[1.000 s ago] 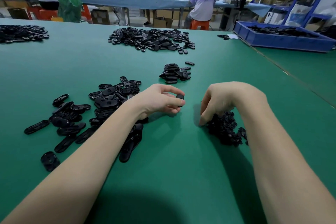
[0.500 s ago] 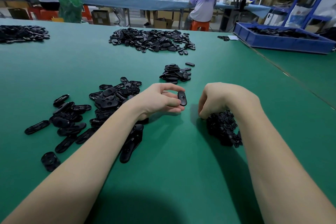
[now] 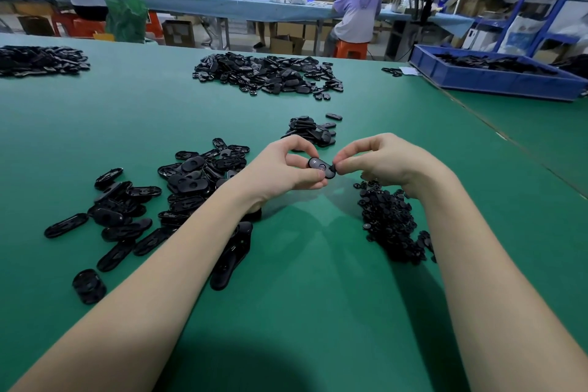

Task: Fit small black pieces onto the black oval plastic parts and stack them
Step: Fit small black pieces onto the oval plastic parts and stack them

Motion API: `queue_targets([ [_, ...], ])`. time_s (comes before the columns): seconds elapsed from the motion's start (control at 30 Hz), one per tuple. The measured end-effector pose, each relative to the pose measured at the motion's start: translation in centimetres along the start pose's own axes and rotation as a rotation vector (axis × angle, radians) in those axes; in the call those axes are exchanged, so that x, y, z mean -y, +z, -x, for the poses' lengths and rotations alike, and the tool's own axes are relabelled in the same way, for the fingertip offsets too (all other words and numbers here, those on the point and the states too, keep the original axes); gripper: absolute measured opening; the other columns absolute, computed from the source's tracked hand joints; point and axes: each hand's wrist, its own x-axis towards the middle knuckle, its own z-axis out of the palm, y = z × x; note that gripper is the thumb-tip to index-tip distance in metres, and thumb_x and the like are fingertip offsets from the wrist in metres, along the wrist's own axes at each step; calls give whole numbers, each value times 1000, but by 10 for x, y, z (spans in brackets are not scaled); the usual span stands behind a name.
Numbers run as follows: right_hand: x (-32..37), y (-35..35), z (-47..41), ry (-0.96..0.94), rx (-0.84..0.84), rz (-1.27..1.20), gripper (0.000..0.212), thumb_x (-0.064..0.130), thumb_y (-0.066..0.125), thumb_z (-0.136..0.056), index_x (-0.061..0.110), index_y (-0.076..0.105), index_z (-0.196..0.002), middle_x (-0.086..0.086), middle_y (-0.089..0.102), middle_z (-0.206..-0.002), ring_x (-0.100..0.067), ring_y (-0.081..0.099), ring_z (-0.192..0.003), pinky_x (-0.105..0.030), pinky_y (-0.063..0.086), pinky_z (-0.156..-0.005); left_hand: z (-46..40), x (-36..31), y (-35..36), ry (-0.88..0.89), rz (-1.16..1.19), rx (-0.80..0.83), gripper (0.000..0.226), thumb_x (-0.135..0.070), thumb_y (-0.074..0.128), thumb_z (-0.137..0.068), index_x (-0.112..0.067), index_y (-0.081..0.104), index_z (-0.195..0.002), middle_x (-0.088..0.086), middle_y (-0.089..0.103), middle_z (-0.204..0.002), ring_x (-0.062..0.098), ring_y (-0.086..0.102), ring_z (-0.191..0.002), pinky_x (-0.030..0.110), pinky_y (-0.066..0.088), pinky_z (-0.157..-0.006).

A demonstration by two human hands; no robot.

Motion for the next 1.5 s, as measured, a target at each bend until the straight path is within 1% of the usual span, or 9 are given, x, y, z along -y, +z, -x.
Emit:
queue_targets([
  [0.13,0,2,-1,4,-23,-15,10,28,83,-79,32,79,-71,5,61,-73,-12,47,-65,-24,32,-52,1,-1,1,5,-6,14,26,9,69,-88,-5,57,-106,16,75,-92,29,76,-84,27,61,-76],
  [0.33,1,2,-1,-10,-46,-2,11,28,83,-80,32,79,-70,4,60,-72,-12,45,-64,-24,36,-54,0,-1,-1,-5,7,59,23,7,66,-90,-5,64,-110,16,77,-98,29,76,-95,25,59,-84],
  [0.57,1,6,-2,-27,-37,-46,12,28,81,-79,34,80,-69,9,62,-68,-11,44,-62,-21,34,-49,-1,1,0,13,12,63,23,9,65,-90,-4,67,-110,19,76,-99,30,75,-96,27,59,-87],
  [0.8,2,9,-4,-43,-50,-101,14,23,82,-79,29,78,-68,16,60,-54,-10,40,-57,-12,32,-39,1,-2,2,60,-6,-8,22,9,72,-85,-1,68,-105,22,76,-96,30,76,-92,25,59,-78],
  [1.03,0,9,-6,-23,-75,-129,8,22,84,-78,26,78,-74,17,57,-49,-10,41,-55,-12,30,-37,2,-3,5,90,-30,-26,24,10,73,-84,0,68,-105,19,76,-94,27,76,-92,25,59,-77],
  [1.23,-3,8,-7,-3,-74,-117,14,36,89,-75,28,78,-79,21,56,-49,-9,43,-56,-12,29,-36,4,-3,6,76,6,-10,23,10,72,-85,0,67,-106,21,75,-99,30,75,-95,24,59,-78],
  [1.33,-6,6,-7,-5,-44,-145,16,43,88,-73,31,80,-80,21,58,-53,-6,42,-51,-14,29,-39,4,-4,4,48,78,20,24,8,70,-87,-2,66,-109,21,75,-103,30,75,-98,24,58,-79],
  [1.4,-8,6,-7,-18,-10,-193,16,47,87,-74,33,79,-77,19,67,-64,-3,43,-49,-15,30,-43,3,-4,4,29,132,30,22,8,67,-89,-4,66,-108,19,76,-102,28,75,-98,24,58,-79],
  [1.5,-10,9,-5,-60,25,-250,20,48,86,-75,30,79,-79,13,75,-79,-5,44,-53,-16,33,-49,2,-5,6,0,183,-4,16,6,66,-91,-6,67,-101,16,75,-95,22,75,-85,22,58,-74],
])
